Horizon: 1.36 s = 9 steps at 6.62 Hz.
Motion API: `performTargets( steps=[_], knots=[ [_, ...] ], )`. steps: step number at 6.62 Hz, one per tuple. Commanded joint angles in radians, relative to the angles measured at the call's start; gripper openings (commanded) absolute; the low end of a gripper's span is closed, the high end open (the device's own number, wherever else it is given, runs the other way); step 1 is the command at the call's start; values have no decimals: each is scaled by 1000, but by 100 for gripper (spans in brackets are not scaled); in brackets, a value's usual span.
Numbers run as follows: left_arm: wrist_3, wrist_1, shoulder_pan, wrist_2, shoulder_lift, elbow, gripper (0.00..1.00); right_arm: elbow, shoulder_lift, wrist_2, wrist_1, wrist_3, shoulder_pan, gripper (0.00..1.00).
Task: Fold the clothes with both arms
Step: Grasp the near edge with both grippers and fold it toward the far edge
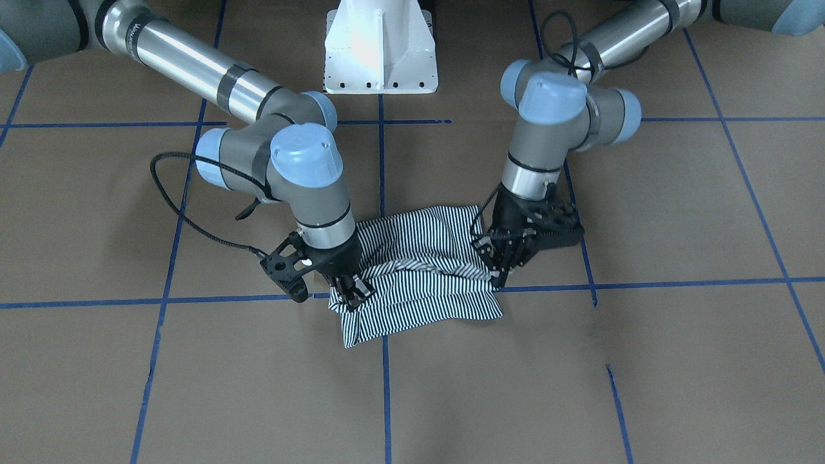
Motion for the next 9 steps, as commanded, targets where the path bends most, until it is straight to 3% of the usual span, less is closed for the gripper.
performTargets(
  steps=[1, 3, 5, 7, 9],
  knots=[
    [190, -132, -118, -46, -42, 156, 46, -99, 59, 130, 61, -122, 105, 100],
    [160, -119, -115, -100, -39, 95, 46, -70, 51, 161, 61, -147, 125, 100],
    [57, -114, -47, -188, -47, 39, 0, 34, -36, 162, 64, -150, 115, 100],
    [65, 45, -22, -401, -47, -82, 0, 58, -52, 164, 67, -157, 108, 100],
    [62, 45, 127, -405, -65, -20, 0, 58, -61, 162, 68, -159, 105, 100]
  ],
)
